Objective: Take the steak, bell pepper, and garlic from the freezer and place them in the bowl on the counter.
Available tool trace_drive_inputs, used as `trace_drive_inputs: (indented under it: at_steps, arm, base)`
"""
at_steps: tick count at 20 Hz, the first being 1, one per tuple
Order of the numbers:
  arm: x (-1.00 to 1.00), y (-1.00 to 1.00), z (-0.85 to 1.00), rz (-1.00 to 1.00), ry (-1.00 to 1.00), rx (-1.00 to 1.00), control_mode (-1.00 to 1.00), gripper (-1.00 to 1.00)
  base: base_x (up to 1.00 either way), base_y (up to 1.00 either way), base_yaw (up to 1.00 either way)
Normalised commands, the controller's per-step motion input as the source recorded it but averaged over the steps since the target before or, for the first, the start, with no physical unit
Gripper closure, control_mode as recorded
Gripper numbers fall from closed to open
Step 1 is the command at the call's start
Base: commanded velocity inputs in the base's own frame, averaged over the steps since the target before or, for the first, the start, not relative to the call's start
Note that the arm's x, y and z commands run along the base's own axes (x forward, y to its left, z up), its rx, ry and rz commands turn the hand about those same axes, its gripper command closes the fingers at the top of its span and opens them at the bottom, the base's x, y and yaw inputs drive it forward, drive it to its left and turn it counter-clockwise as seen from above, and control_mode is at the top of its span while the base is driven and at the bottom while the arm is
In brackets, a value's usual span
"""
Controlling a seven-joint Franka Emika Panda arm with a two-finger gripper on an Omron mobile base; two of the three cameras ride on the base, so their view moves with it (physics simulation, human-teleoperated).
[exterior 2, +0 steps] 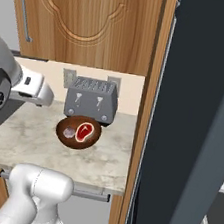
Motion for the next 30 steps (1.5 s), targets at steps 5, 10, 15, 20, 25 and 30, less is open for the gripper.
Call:
trace_drive_inputs:
  at_steps: [5,10,15,20,25,30]
  arm:
    - [-0.18,0.00,0.02,0.04,0.00,-0.02,-1.00,-1.00]
    - [-0.32,-0.01,0.00,0.02,0.00,0.00,-1.00,-1.00]
    - [-0.28,-0.01,0.00,0.00,0.00,0.00,-1.00,-1.00]
    - [-0.16,0.00,0.00,0.00,0.00,0.00,1.00,-1.00]
    - [0.00,0.00,0.00,0.00,0.00,0.00,1.00,-1.00]
    - [0.00,0.00,0.00,0.00,0.00,0.00,1.00,-1.00]
  base:
    - [0.00,0.00,0.00]
    - [0.00,0.00,0.00]
    - [0.00,0.00,0.00]
    - [-0.48,0.00,0.00]
    - [-1.00,0.00,0.00]
    - [-1.00,0.00,-0.01]
